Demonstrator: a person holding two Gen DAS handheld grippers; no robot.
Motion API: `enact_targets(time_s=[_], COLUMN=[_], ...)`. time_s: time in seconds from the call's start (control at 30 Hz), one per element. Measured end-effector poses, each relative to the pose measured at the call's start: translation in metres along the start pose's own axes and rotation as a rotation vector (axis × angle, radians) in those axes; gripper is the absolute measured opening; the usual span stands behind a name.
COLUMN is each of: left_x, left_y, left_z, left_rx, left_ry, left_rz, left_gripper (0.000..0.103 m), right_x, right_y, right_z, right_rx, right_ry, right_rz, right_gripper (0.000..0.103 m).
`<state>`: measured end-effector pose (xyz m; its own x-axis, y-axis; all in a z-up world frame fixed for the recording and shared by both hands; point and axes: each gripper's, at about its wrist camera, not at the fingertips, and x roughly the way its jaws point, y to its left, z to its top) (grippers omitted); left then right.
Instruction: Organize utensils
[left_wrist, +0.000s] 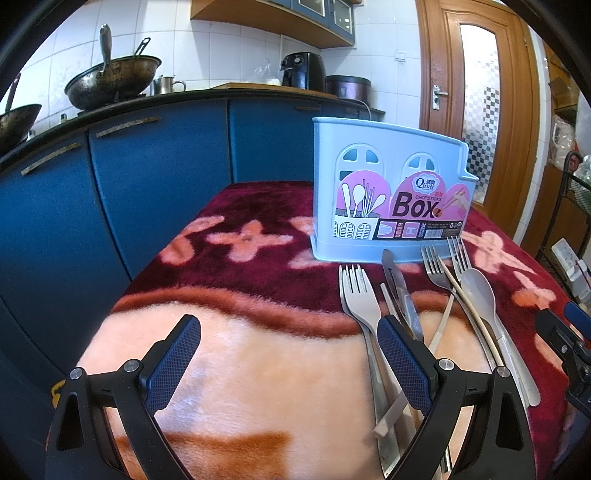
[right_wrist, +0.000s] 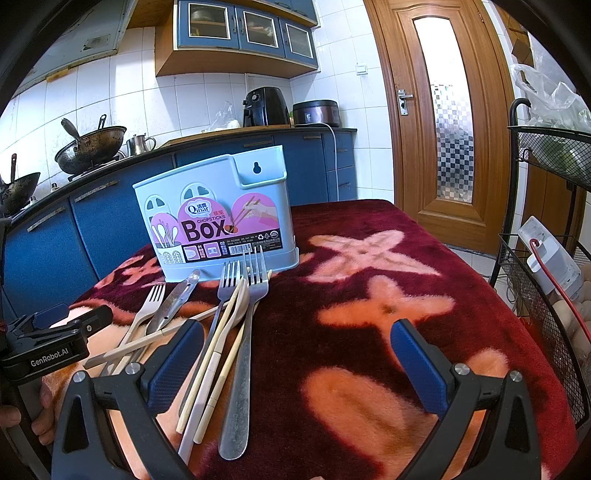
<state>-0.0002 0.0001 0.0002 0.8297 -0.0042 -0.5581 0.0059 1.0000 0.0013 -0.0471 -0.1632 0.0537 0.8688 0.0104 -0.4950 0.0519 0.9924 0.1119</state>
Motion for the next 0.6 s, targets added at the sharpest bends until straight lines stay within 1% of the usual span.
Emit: enact_targets(time_s=[0.17, 0.4, 0.53, 0.6], left_x=[0.0, -0.006, -0.005, -0.007], left_y=[0.0, -0.006, -0.009, -0.011], left_z=[0.0, 0.001, 0.005, 0.008], left_rx=[0.003, 0.041, 0.055, 0.062], left_ry=[-0.001, -0.015, 0.008, 0.017], left_rz=[0.0, 0.012, -0.033, -0.061], left_gripper=[0.097, 0.097, 0.097, 0.096], right_x=[0.001, 0.005, 0.006, 0.008], right_y=[0.0, -0.003, -0.006, -0.007], right_z=[0.0, 0.008, 0.016, 0.022], right_rx=[-0.001, 0.012, 0.027, 0.035], right_ry=[0.009, 0.056, 0.076, 0.101], right_rz=[-0.001, 0.024, 0.04, 0.043], right_gripper=[0.103, 0.103, 0.102, 0.096])
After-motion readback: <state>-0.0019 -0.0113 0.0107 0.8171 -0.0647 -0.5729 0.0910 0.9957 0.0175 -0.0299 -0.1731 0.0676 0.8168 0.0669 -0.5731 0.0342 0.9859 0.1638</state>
